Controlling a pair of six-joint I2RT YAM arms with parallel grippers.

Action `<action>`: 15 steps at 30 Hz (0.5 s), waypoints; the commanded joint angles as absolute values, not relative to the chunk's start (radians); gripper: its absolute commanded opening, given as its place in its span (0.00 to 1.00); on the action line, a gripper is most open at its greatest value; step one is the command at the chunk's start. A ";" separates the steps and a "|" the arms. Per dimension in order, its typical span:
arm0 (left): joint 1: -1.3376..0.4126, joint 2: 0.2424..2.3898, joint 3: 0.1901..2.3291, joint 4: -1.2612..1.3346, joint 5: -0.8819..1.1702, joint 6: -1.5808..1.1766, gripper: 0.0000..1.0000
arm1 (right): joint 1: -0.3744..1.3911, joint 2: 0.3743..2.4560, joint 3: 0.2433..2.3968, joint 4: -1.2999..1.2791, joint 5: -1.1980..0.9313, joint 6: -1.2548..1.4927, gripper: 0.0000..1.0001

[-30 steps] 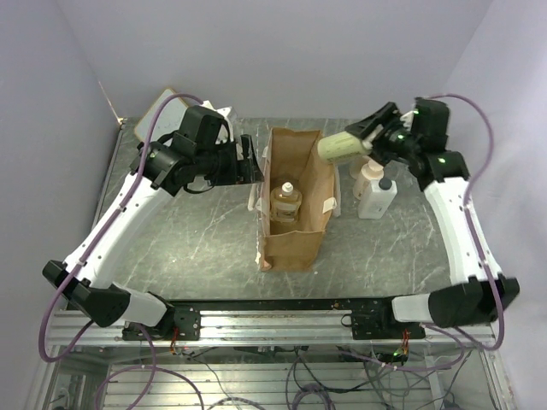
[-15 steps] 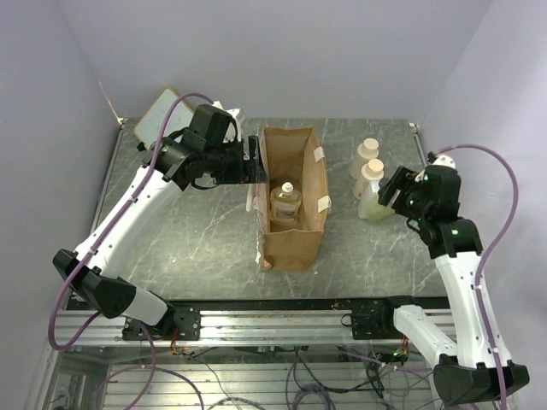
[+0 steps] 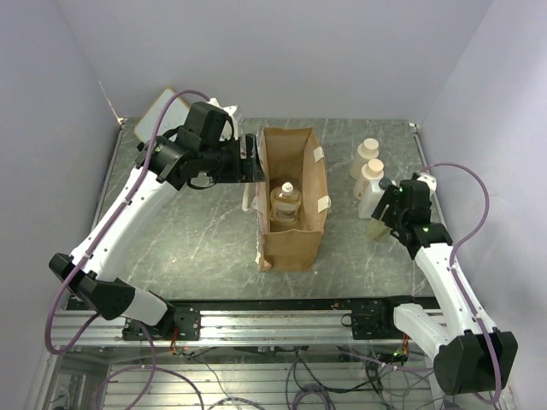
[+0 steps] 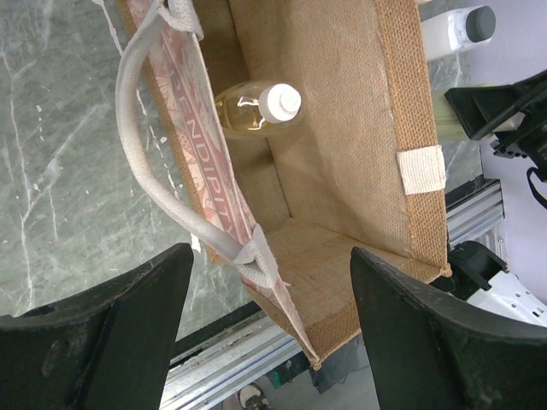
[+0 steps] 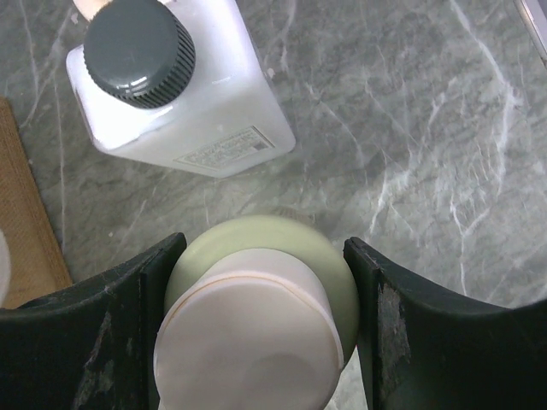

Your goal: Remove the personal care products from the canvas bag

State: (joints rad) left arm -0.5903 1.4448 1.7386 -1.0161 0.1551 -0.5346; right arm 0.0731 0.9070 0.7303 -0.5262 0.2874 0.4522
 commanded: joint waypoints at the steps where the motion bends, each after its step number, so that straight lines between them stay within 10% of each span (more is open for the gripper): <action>1: -0.583 1.396 1.747 -1.048 0.131 -0.538 0.85 | 0.071 0.936 0.734 -0.309 0.297 0.408 0.00; 15: -0.583 1.347 1.680 -1.013 0.148 -0.594 0.85 | 0.072 1.012 0.644 -0.235 0.319 0.309 0.12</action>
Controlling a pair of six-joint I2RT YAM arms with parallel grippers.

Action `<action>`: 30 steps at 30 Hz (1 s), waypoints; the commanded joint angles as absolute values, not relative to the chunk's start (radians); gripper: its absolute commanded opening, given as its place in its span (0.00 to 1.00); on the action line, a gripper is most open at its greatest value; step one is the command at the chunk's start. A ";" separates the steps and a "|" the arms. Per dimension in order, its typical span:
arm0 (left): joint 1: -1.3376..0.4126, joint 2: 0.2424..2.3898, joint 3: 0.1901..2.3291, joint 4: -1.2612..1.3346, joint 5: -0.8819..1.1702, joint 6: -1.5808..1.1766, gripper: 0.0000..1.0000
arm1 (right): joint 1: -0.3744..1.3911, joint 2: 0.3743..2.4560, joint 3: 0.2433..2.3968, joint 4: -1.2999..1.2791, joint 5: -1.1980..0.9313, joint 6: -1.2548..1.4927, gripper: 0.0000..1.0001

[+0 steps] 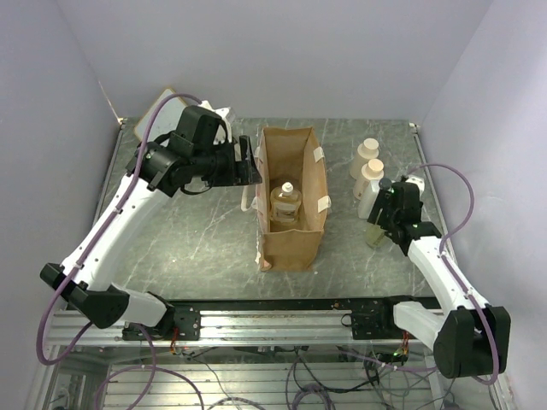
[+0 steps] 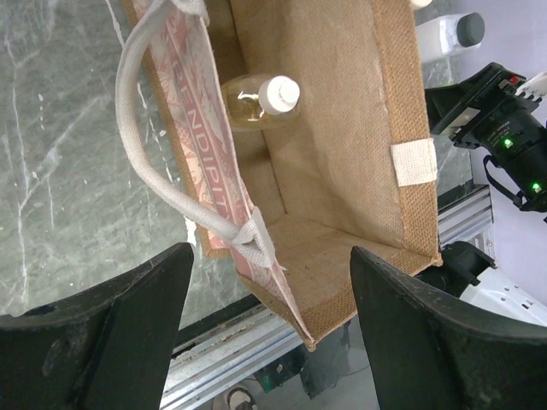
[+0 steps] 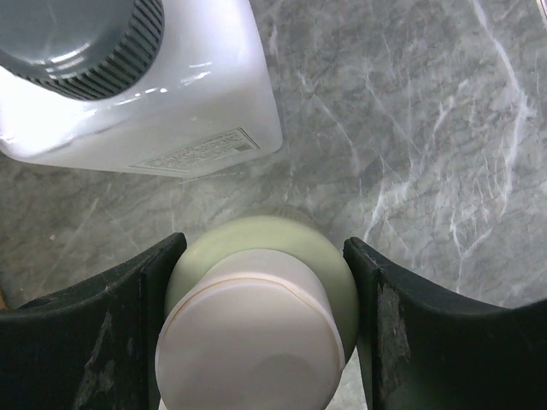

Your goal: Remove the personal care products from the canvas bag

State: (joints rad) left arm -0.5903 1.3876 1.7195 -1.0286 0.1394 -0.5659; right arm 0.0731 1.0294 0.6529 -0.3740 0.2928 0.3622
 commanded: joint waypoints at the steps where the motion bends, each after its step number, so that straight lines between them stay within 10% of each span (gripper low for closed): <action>1: -0.583 1.339 1.669 -1.015 0.146 -0.596 0.85 | 0.071 1.012 0.638 -0.232 0.317 0.301 0.20; 5: -0.583 1.322 1.648 -1.014 0.156 -0.602 0.85 | 0.071 1.034 0.649 -0.266 0.299 0.288 0.74; 10: -0.582 1.319 1.655 -1.010 0.147 -0.602 0.85 | 0.071 1.024 0.720 -0.365 0.295 0.294 0.98; 30: -0.583 1.359 1.693 -1.006 0.170 -0.569 0.85 | 0.071 1.035 1.133 -0.499 0.059 0.427 1.00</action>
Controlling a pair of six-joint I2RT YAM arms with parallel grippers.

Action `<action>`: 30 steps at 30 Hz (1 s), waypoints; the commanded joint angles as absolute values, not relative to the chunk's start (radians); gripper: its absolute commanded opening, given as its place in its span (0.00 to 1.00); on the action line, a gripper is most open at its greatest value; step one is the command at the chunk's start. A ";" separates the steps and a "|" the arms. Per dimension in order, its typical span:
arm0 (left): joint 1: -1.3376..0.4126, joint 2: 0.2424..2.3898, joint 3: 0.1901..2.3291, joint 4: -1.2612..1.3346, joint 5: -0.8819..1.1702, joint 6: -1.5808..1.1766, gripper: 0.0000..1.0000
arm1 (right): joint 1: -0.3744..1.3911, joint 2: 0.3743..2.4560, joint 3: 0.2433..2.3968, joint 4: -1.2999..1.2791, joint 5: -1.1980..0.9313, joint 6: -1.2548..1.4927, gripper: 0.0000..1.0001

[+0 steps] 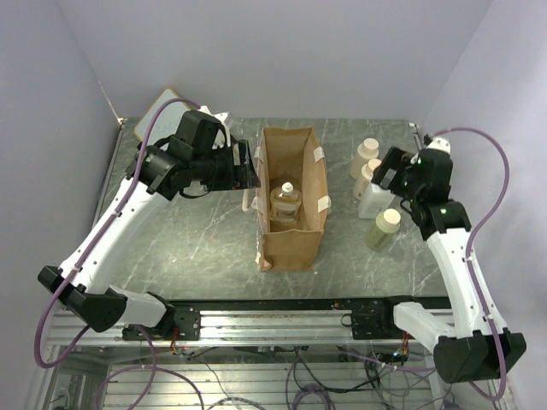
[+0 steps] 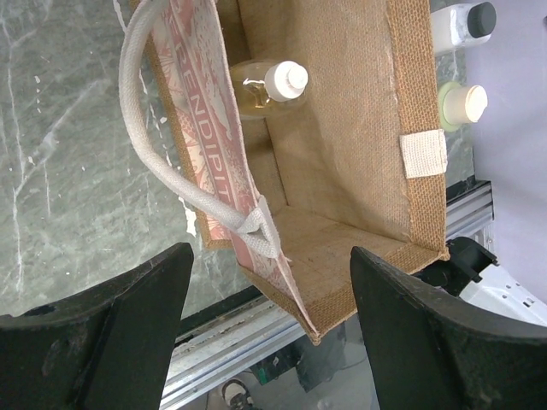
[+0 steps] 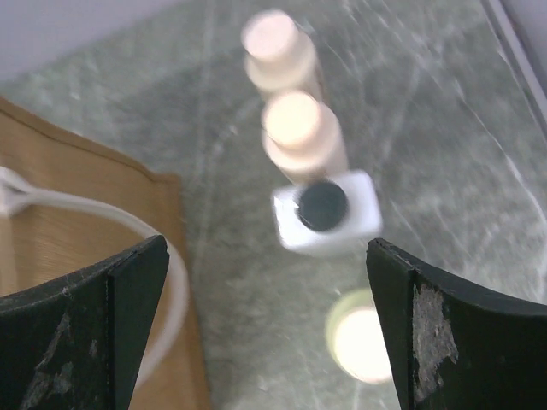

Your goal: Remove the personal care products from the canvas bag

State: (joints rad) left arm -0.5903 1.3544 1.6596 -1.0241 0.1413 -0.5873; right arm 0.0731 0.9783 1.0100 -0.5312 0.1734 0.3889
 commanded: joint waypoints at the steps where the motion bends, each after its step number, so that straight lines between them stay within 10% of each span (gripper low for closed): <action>1: -0.582 1.357 1.689 -1.005 0.168 -0.568 0.85 | 0.071 1.059 1.168 -0.496 0.024 0.421 1.00; 11: -0.583 1.354 1.692 -1.017 0.167 -0.551 0.85 | 0.152 1.211 1.318 -0.444 -0.152 0.522 1.00; 30: -0.582 1.355 1.662 -0.997 0.177 -0.573 0.85 | 0.722 1.488 1.563 -0.740 0.235 0.482 1.00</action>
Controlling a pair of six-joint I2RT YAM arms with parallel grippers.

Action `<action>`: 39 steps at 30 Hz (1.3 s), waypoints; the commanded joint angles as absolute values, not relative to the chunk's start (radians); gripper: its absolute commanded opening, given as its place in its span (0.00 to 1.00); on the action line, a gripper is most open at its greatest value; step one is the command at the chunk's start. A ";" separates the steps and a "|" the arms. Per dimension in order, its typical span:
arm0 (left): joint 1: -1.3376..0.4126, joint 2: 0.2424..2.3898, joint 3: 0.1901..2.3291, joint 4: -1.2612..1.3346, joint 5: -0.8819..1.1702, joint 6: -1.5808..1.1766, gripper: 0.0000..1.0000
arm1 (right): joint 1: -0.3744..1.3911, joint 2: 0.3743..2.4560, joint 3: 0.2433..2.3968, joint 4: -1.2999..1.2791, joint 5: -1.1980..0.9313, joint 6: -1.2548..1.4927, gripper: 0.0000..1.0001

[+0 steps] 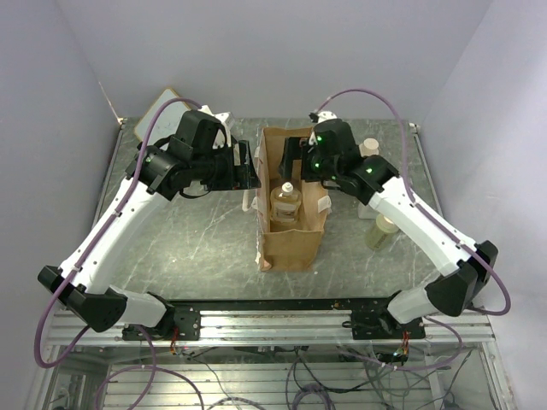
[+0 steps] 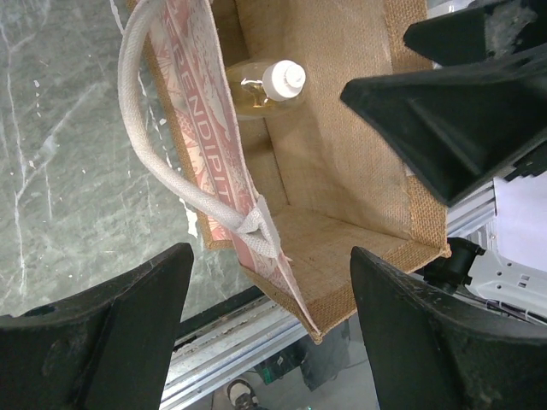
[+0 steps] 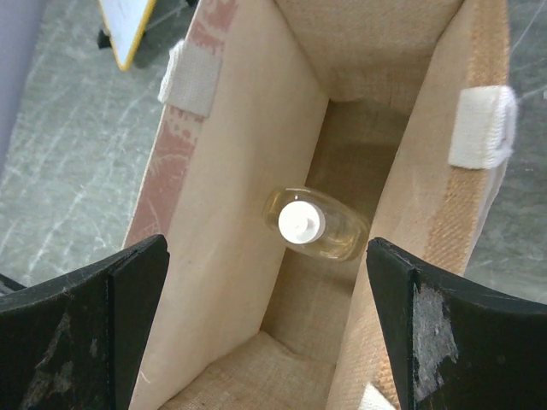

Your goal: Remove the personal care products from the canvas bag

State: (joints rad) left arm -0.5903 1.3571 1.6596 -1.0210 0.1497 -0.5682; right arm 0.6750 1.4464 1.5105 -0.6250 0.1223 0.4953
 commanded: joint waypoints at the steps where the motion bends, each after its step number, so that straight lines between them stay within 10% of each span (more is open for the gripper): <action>1: -0.582 1.353 1.661 -0.997 0.177 -0.574 0.85 | 0.733 1.497 1.570 -0.750 0.250 0.491 1.00; 12: -0.582 1.340 1.623 -0.997 0.180 -0.592 0.86 | 0.751 1.542 1.535 -0.741 0.221 0.541 0.79; 39: -0.568 1.380 1.656 -1.023 0.112 -0.531 0.87 | 0.755 1.944 1.721 -0.940 0.293 0.558 1.00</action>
State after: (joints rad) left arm -0.5827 1.3621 1.6054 -1.0248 0.1303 -0.5644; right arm 0.7528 1.8816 1.6943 -0.8986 0.2703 0.5613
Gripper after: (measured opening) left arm 0.871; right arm 0.996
